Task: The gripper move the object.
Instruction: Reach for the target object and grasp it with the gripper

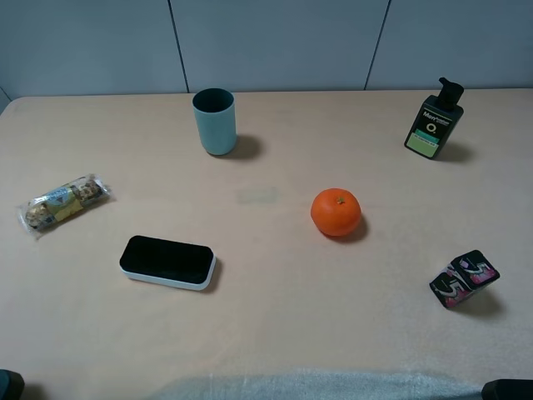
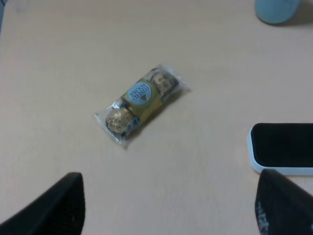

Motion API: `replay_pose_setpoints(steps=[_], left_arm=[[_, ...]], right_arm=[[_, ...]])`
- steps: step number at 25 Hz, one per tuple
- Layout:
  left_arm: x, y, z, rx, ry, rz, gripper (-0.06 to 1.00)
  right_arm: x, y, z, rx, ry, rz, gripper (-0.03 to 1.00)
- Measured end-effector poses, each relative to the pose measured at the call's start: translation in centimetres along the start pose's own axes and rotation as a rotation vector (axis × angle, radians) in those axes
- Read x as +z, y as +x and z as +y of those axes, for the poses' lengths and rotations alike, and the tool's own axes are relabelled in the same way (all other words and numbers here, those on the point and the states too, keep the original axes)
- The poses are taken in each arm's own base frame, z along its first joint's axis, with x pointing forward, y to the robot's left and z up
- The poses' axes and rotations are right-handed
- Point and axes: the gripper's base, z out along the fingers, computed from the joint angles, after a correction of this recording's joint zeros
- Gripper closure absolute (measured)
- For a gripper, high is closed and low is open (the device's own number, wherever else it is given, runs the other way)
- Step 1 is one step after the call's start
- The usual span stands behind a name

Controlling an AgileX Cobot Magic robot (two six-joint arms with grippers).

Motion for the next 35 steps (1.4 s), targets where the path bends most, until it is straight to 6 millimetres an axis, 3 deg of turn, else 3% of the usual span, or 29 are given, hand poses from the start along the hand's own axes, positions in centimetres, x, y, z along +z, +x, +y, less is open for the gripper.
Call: replay_pose_setpoints(steps=[9, 17, 28, 35], left_arm=[[0.0, 0.0, 0.0, 0.0, 0.0, 0.0, 0.23], [0.0, 0.0, 0.0, 0.0, 0.0, 0.0, 0.23], [0.0, 0.0, 0.0, 0.0, 0.0, 0.0, 0.23], [0.0, 0.0, 0.0, 0.0, 0.0, 0.0, 0.23]], right_arm=[[0.7, -2.3, 0.4, -0.1, -0.099, 0.106, 0.36], [1.3, -2.6, 0.7, -0.216, -0.154, 0.121, 0.36], [3.2, -3.4, 0.3, -0.231, -0.163, 0.213, 0.36], [4.7, -2.4, 0.2, -0.244, -0.185, 0.279, 0.36]])
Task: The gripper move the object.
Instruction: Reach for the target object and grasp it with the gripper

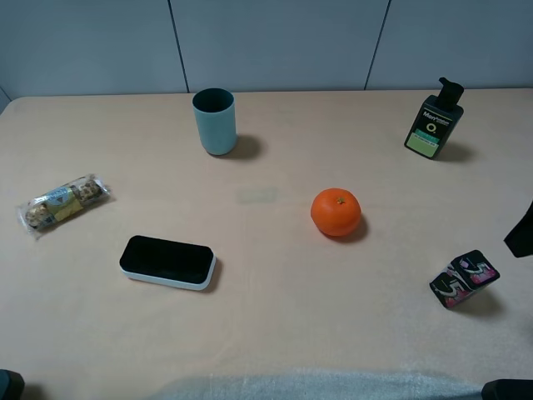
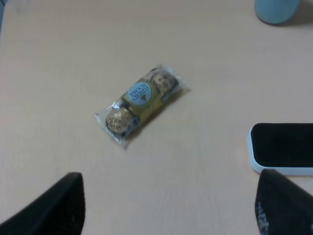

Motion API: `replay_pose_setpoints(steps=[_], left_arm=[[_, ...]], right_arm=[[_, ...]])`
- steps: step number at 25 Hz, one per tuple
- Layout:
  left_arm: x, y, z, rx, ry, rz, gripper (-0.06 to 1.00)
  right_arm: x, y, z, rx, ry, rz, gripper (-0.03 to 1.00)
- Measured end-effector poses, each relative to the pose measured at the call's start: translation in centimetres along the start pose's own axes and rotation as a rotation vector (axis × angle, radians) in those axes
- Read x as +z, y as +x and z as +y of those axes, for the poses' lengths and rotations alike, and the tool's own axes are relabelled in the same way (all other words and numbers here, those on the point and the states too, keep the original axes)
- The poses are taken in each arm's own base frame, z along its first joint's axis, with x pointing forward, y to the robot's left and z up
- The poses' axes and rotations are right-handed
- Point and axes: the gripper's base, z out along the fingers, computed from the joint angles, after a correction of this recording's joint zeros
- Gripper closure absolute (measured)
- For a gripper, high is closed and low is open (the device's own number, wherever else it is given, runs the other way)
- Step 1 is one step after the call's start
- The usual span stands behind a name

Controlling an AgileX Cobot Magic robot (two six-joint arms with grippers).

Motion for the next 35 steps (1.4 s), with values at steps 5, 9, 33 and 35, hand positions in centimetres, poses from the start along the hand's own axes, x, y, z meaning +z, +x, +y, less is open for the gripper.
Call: replay_pose_setpoints(steps=[5, 9, 33, 35], left_arm=[[0.0, 0.0, 0.0, 0.0, 0.0, 0.0, 0.23], [0.0, 0.0, 0.0, 0.0, 0.0, 0.0, 0.23], [0.0, 0.0, 0.0, 0.0, 0.0, 0.0, 0.23], [0.0, 0.0, 0.0, 0.0, 0.0, 0.0, 0.23]], right_arm=[[0.0, 0.1, -0.1, -0.007, 0.012, 0.008, 0.36], [0.1, 0.1, 0.1, -0.05, 0.038, 0.032, 0.36], [4.5, -0.5, 1.5, -0.122, 0.084, 0.052, 0.38], [5.2, -0.8, 1.3, -0.108, 0.08, 0.072, 0.38]])
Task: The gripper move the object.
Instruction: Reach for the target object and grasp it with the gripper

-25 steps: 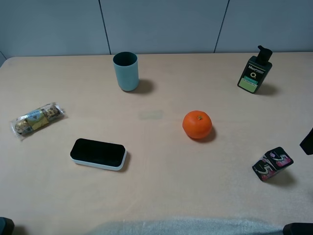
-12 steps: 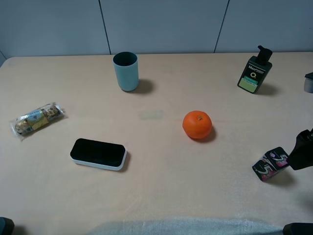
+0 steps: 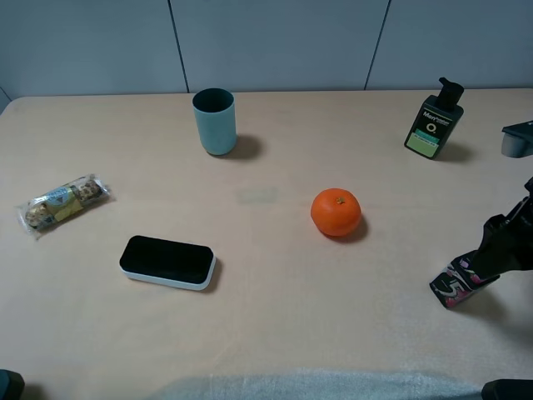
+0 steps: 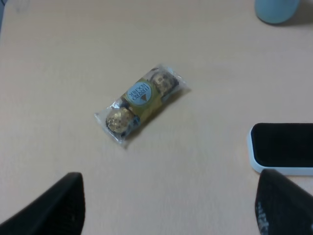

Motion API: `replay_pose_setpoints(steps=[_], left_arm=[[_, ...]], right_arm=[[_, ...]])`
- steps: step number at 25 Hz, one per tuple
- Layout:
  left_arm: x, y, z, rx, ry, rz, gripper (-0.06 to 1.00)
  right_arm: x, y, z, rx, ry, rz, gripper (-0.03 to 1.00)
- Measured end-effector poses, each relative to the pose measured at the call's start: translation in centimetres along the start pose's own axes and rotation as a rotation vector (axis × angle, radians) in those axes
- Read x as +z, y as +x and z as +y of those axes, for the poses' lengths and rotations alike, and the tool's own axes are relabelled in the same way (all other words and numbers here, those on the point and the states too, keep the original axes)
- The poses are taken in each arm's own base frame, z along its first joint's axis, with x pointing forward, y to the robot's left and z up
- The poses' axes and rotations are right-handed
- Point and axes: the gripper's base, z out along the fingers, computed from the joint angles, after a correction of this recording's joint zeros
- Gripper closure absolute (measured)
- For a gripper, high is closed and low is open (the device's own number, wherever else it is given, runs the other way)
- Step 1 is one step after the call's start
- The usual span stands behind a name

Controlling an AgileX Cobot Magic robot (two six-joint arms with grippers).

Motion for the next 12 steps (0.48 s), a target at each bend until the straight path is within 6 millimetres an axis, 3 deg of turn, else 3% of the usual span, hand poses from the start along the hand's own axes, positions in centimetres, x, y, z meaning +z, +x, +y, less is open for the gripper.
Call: replay_pose_setpoints(steps=[12], left_arm=[[0.0, 0.0, 0.0, 0.0, 0.0, 0.0, 0.23]], right_arm=[[1.5, -1.0, -0.5, 0.052, -0.002, 0.015, 0.38]])
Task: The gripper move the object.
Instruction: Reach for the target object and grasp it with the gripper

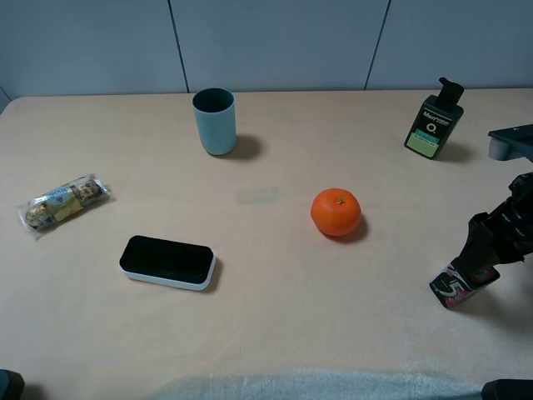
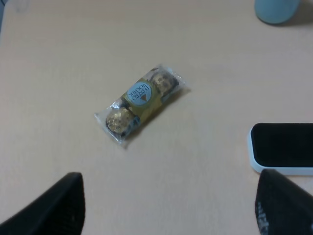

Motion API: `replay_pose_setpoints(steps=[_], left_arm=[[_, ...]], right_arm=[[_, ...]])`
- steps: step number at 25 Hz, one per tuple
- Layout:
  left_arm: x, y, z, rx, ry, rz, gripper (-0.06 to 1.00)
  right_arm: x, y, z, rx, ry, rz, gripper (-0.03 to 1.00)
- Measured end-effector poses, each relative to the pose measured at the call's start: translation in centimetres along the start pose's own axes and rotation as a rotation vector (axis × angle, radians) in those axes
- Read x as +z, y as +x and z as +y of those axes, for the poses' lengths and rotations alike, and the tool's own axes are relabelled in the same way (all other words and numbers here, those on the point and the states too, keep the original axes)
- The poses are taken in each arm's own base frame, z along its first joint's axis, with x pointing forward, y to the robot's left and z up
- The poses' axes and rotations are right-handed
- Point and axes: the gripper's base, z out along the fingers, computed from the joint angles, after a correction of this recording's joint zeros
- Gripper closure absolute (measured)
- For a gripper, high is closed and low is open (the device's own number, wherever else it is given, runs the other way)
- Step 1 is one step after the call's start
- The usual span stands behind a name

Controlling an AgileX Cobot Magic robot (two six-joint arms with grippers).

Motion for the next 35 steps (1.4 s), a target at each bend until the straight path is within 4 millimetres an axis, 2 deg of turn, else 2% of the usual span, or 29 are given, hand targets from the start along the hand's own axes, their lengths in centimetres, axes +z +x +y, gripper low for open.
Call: replay_pose_setpoints(steps=[16, 24, 35], left_arm=[[0.0, 0.0, 0.0, 0.0, 0.0, 0.0, 0.23], [0.0, 0.0, 0.0, 0.0, 0.0, 0.0, 0.23], [0.0, 0.0, 0.0, 0.0, 0.0, 0.0, 0.23]], right_arm=[[0.6, -0.3, -0.1, 0.08, -0.005, 0.021, 0.38], [2.9, 1.4, 0.0, 0.094, -0.017, 0.099, 0.38], [3.1, 0.8, 0.1, 0.105, -0.037, 0.026, 0.38]])
